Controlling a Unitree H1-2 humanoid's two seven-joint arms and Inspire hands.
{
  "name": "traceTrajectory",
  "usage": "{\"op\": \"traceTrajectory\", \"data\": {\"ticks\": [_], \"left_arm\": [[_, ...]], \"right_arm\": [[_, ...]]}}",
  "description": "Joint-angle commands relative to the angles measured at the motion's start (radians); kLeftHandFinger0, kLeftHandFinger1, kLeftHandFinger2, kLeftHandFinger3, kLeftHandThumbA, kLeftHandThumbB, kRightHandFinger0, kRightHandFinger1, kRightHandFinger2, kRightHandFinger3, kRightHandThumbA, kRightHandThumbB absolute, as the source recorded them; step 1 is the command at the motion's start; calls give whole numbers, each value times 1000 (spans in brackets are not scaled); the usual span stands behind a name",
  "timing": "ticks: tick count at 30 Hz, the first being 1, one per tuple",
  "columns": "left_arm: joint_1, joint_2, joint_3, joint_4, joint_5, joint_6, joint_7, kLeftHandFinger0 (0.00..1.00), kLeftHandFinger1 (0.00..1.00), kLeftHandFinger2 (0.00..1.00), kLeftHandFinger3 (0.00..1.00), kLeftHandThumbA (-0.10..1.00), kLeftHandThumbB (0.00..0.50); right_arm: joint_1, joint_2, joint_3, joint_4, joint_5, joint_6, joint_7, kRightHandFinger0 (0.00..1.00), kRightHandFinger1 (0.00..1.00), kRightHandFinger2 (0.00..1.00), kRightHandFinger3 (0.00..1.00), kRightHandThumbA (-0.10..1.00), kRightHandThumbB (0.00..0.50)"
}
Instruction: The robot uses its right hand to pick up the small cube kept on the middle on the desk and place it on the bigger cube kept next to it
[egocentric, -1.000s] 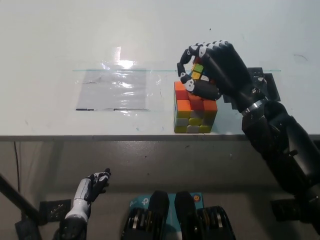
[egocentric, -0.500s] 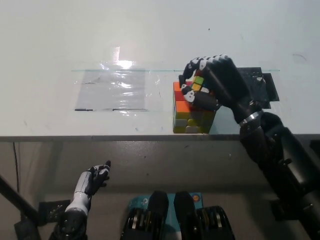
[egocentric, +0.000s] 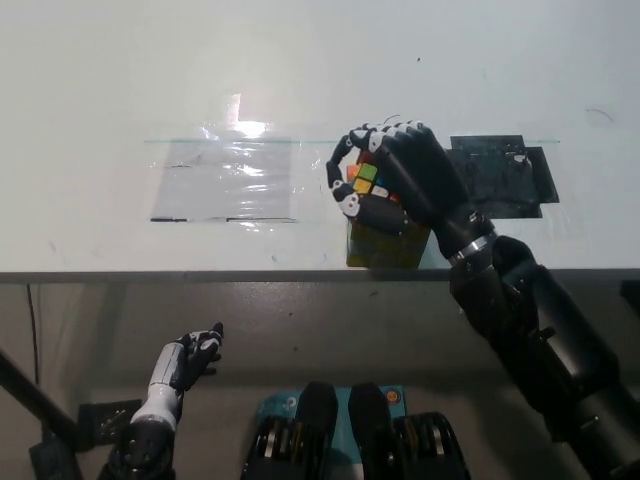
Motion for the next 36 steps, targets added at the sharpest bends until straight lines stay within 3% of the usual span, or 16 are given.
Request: {"op": "traceTrajectory", "data": {"ticks": [1, 3, 5, 6, 11, 14, 18, 23, 25, 26, 27, 28, 29, 30, 31, 36], "left_arm": [[-26, 10, 3, -24, -4, -18, 10, 700, 676, 692, 603, 652, 65], [-29, 9, 7, -16, -10, -26, 8, 654, 625, 639, 556, 638, 72], [-24, 7, 5, -19, -4, -18, 12, 733, 714, 746, 657, 654, 63], [-23, 8, 0, -25, 3, -9, 14, 733, 709, 731, 644, 661, 52], [-17, 5, 2, -36, 2, 6, 19, 777, 749, 770, 701, 669, 74], [-11, 0, 11, -38, -10, -2, 13, 731, 685, 688, 611, 638, 79], [-4, 6, -5, -36, 12, -7, 14, 815, 761, 751, 668, 660, 46], [2, 9, -12, -30, 14, -34, 6, 776, 734, 737, 655, 656, 49], [1, 7, -3, -37, 3, -14, 4, 720, 688, 696, 627, 636, 71], [2, 4, 3, -40, -5, -4, 3, 699, 669, 675, 606, 631, 82], [3, 3, 3, -42, -5, 0, 1, 691, 662, 667, 598, 630, 80], [4, 5, 0, -41, -1, -16, -2, 675, 644, 635, 568, 634, 70], [8, 3, -8, -53, 12, 0, 8, 706, 676, 667, 585, 649, 80], [8, 4, -13, -53, 21, 4, 14, 752, 718, 714, 643, 662, 77], [5, 2, -12, -47, 18, 3, 15, 727, 693, 699, 635, 651, 88], [11, -1, -9, -63, 14, 13, 11, 665, 644, 670, 604, 644, 82]], "right_arm": [[-14, -18, 0, 13, -6, -35, -27, 0, 45, 416, 382, -100, 153], [-19, -26, 2, 27, -17, -49, -48, 0, 0, 370, 351, -100, 152], [-18, -37, 3, 24, -23, -44, -44, 0, 0, 339, 331, -100, 97], [-20, -43, 6, 25, -41, -39, -57, 0, 0, 322, 356, -100, 130], [-33, -72, -5, 54, -32, -76, -86, 0, 0, 371, 92, -100, 34], [-34, -86, -8, 33, -22, -54, -46, 0, 12, 406, 168, -100, 55], [-30, -88, -11, 23, -13, -49, -41, 0, 21, 413, 140, -100, 15], [-33, -67, -9, 35, -3, -65, -54, 0, 0, 248, 402, -100, 3], [-36, -64, -6, 40, 3, -77, -52, 0, 14, 274, 740, -100, 7], [-31, -63, -3, 28, 14, -66, -21, 65, 113, 402, 934, -42, 17], [-29, -64, -2, 24, 16, -61, -12, 9, 57, 311, 1000, 38, 11], [-33, -71, 14, 11, -7, -41, 19, 277, 349, 612, 1000, 266, 71], [-30, -76, 24, 1, -15, -34, 39, 633, 697, 965, 1000, 625, 185], [-32, -78, 30, -1, -8, -30, 65, 823, 948, 1000, 1000, 740, 240], [-25, -78, 33, -20, -13, 6, 96, 1000, 1000, 1000, 1000, 913, 328], [-14, -70, 59, -80, -53, 99, 160, 1000, 1000, 1000, 1000, 1000, 423]]}}
